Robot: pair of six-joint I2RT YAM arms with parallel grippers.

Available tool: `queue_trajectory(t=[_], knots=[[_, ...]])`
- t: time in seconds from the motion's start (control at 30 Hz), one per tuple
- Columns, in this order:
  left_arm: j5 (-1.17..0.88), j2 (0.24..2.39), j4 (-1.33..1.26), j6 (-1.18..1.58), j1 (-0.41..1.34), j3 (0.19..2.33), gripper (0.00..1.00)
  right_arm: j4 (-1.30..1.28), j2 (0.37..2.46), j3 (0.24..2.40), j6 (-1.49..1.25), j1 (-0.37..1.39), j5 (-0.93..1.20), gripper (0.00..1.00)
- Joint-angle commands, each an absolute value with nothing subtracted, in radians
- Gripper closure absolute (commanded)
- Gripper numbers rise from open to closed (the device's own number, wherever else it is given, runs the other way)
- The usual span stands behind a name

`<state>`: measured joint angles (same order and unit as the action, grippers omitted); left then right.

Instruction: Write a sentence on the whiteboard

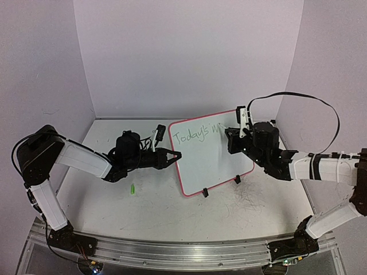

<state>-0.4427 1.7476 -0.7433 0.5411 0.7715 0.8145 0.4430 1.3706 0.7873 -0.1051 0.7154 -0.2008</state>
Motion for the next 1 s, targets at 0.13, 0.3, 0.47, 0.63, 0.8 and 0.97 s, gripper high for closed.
queue_trajectory(t=[0.13, 0.3, 0.47, 0.63, 0.8, 0.97], knots=[[-0.446, 1.708, -0.75, 0.524, 0.778, 0.808, 1.0, 0.463, 1.4, 0.793, -0.106, 0.697, -0.196, 1.0], [-0.445, 1.71, -0.75, 0.524, 0.778, 0.807, 1.0, 0.472, 1.402, 0.792, -0.108, 0.689, -0.206, 1.0], [-0.455, 1.721, -0.75, 0.526, 0.778, 0.82, 1.0, 0.483, 1.411, 0.797, -0.103, 0.686, -0.2, 1.0], [-0.456, 1.721, -0.75, 0.526, 0.778, 0.822, 1.0, 0.489, 1.425, 0.808, -0.1, 0.686, -0.189, 1.0], [-0.457, 1.721, -0.749, 0.528, 0.778, 0.819, 1.0, 0.493, 1.426, 0.808, -0.099, 0.686, -0.191, 1.0], [-0.458, 1.721, -0.75, 0.526, 0.778, 0.822, 1.0, 0.495, 1.427, 0.809, -0.1, 0.686, -0.2, 1.0]])
